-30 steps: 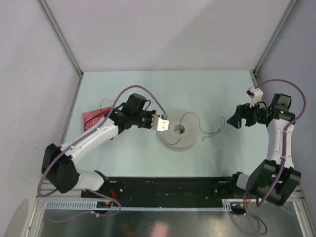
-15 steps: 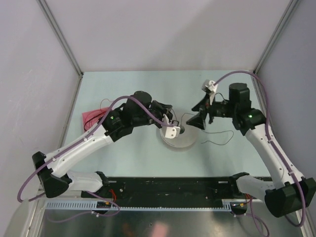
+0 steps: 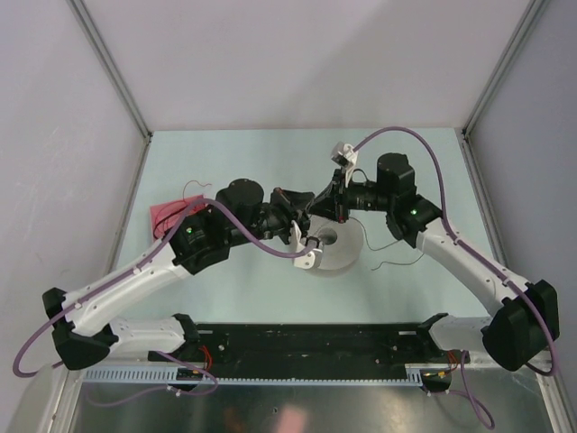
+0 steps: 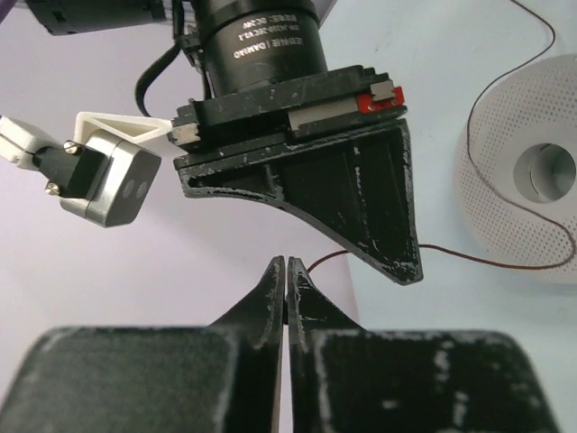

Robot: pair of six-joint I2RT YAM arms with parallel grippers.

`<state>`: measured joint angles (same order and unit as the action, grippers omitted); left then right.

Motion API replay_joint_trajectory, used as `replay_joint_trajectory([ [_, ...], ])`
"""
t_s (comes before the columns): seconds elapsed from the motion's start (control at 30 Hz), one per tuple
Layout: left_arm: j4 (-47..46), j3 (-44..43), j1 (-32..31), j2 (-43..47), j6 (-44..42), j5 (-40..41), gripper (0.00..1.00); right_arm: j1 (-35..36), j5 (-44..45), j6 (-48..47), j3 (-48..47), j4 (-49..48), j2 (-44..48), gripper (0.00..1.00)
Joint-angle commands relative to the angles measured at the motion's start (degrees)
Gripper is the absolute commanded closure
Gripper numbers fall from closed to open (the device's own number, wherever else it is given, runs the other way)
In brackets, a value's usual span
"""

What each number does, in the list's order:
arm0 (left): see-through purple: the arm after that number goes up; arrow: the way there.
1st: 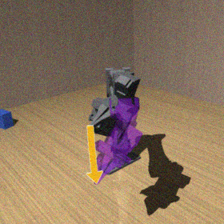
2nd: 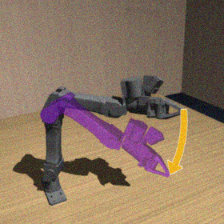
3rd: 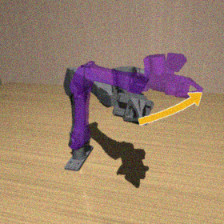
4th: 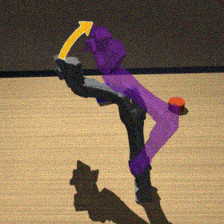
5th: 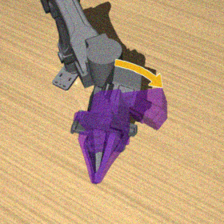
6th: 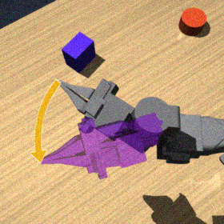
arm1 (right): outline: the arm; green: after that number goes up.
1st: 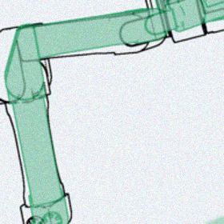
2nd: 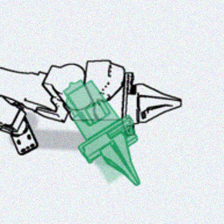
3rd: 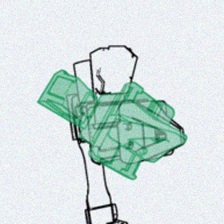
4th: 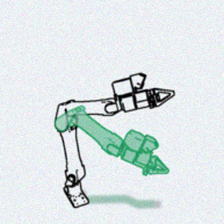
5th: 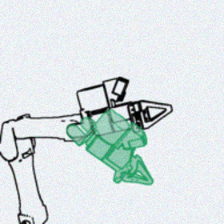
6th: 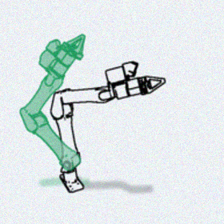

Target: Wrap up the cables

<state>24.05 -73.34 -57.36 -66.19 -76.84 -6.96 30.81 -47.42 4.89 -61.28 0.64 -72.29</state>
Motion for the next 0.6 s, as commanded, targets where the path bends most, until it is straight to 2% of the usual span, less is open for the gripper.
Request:
replay_joint_trajectory([
  [0.0, -2.2, 2.2, -0.7, 2.8, -1.3, 2.2, 0.9, -0.9, 1.1, 2.8, 0.8, -7.1, 0.9, 0.97],
  [0.07, -2.2, 3.4, -0.7, 4.3, 1.6, 2.6, 0.51, -3.3, 1.3, 2.3, 0.8, -6.7, 2.0, 0.99],
  [0.1, -2.1, 4.1, -0.7, 5.7, 4.1, 2.4, 0.36, -4.8, 1.3, 1.0, 0.9, -6.2, 2.8, 1.0],
  [0.13, -2.1, 4.6, -0.7, 7.1, 7.2, 1.9, 0.26, -6.1, 1.1, -1.2, 0.9, -5.3, 4.0, 1.0],
  [0.2, -2.0, 5.7, -0.3, 10.2, 15.2, -0.3, 0.14, -8.7, 1.0, -8.2, 0.8, -1.1, 6.6, 1.0],
  [0.37, 0.0, 4.6, 1.3, 14.5, 38.3, -6.9, 0.05, -8.9, 4.8, -34.7, 0.6, 15.0, 13.4, 1.0],
  [0.47, 0.7, 1.6, 4.3, 13.1, 51.9, -12.3, 0.05, -5.2, 10.6, -50.7, 0.4, 23.3, 16.2, 1.0],
  [0.57, 1.8, -2.7, 11.2, 8.6, 68.6, -23.8, 0.11, -0.4, 19.0, -57.5, 0.4, 24.3, 17.6, 1.0],
])
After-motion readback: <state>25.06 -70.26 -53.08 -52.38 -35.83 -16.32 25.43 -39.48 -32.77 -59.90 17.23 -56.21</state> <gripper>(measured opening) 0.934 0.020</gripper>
